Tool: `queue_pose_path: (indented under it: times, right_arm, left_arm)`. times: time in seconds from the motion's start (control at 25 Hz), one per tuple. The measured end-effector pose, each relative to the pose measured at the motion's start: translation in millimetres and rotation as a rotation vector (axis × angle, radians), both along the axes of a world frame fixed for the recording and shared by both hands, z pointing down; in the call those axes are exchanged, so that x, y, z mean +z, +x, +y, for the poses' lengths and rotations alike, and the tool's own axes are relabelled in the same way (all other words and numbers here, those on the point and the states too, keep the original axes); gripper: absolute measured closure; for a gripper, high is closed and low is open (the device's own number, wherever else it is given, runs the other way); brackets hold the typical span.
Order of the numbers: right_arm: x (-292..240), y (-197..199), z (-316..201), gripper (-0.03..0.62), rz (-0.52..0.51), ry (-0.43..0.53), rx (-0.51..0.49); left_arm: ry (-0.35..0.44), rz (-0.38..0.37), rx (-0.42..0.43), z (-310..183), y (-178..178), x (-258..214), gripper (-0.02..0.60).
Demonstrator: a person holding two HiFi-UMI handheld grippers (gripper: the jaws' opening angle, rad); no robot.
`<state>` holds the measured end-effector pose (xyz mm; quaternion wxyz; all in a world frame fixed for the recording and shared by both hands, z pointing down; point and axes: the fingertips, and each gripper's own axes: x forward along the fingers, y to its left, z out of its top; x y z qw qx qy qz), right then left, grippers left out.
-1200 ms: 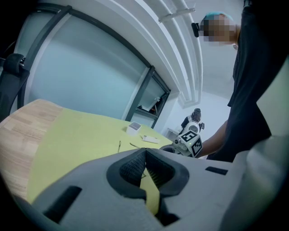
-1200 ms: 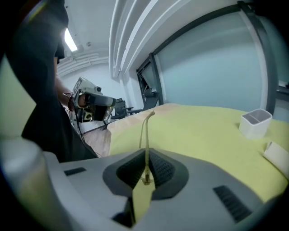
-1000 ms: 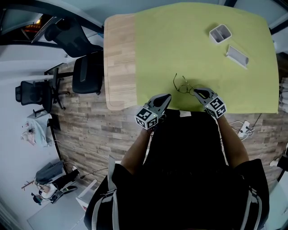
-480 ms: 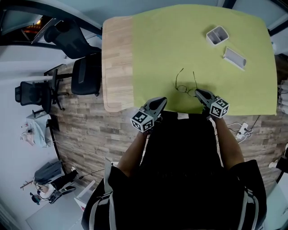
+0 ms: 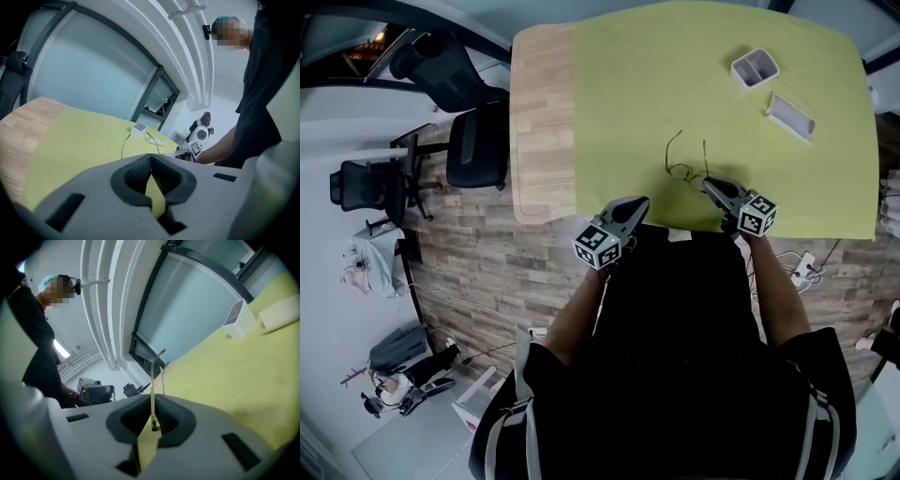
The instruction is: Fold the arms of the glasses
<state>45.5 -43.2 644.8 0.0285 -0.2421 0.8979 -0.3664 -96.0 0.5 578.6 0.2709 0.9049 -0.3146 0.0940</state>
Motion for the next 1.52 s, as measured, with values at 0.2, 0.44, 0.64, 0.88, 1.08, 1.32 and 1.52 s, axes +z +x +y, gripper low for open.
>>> queue_pose_path:
  times: [0.2,0.44,0.64,0.88,1.08,1.32,1.52]
  right_arm:
    - [9,0,13,0.549,0.047,-0.021,-0.054]
    - [22,6,16,0.548,0.104,-0.043,-0.048]
    - [28,10,18,0.546,0.164,-0.046,-0.038]
    - [39,22,20,0.491,0.249,-0.062,-0.01]
    - [43,30,29,0.48,0.283,-0.087,0.018]
    - [36,44,23,0.48,0.28,-0.083,0.074]
    - [27,48,23,0.482,0.32,-0.031,0.098]
  left_arm:
    - [-0.009,0.003,0.001,0,0,2,0.563]
    - [-0.014,0.001,0.018,-5,2,5,0.563]
    - [-0.018,-0.001,0.036,-4,3,6,0.563]
    - [-0.013,0.005,0.063,-7,8,7,0.563]
    - [-0.016,0.008,0.072,-5,8,8,0.563]
    - [-0.002,0.02,0.075,-16,13,6,0.563]
    - [0.004,0.018,0.083,-19,14,7,0.563]
